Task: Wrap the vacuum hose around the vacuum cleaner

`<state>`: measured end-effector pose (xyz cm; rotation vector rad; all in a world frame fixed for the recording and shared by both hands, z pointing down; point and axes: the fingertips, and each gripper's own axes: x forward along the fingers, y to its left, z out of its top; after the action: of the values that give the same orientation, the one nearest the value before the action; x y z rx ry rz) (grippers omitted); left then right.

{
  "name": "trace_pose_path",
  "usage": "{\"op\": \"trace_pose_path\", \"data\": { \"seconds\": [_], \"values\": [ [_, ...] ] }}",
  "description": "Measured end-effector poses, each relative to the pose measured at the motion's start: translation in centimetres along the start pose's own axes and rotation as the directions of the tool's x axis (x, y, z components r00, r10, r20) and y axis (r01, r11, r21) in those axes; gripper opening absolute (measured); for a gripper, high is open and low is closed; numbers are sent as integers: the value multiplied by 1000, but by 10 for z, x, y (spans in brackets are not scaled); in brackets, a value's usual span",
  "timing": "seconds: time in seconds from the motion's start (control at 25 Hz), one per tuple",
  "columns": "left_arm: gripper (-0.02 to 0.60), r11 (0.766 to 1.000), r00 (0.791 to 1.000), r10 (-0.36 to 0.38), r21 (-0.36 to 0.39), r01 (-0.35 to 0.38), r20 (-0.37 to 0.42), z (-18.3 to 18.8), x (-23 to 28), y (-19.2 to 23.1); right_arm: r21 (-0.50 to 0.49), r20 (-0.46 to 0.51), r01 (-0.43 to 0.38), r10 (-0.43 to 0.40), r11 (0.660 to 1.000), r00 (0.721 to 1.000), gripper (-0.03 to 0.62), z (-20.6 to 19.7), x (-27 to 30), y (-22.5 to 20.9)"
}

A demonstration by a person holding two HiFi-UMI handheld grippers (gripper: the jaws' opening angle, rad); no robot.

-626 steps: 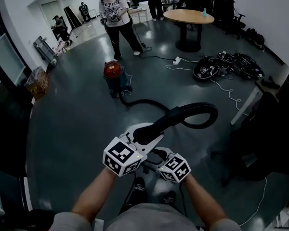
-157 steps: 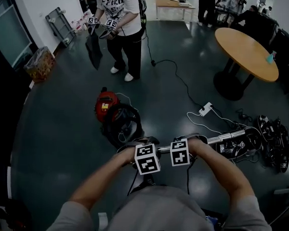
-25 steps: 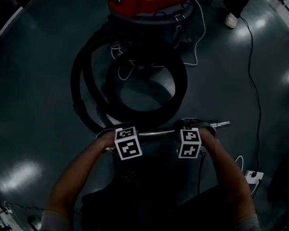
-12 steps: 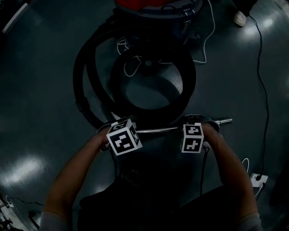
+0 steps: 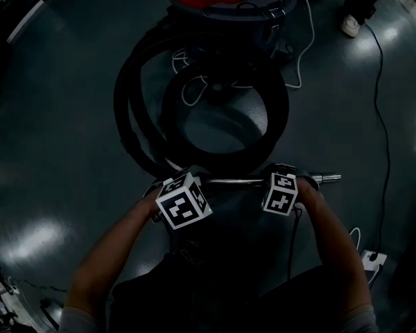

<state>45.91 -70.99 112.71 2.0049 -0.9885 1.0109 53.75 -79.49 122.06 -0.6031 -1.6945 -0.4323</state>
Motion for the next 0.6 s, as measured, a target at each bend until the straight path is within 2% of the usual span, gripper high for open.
{"op": "trace_pose_path", "data": {
  "seconds": [0.2,0.28,0.36,0.52,0.6],
  "values": [
    [199,999,1000,29,-30,-30,-6,-2,3,3,83,41,36,-40,996,998,181,-5,-3,-4],
    [199,998,999,39,-46,-39,-5,0,1,5,128,50,29,-36,991,998,232,-12,-9,-5],
    [199,997,999,43,-58,-43,-5,4,0,6,180,78,27,-42,983,996,235,-19,-20,-7],
    [196,996,998,60,-68,-60,-3,14,-7,7,344,184,49,-118,938,976,235,-29,-59,-22],
    [149,995,997,83,-53,-82,0,23,-16,7,429,224,70,-181,901,958,235,-38,-84,-31]
  ]
}}
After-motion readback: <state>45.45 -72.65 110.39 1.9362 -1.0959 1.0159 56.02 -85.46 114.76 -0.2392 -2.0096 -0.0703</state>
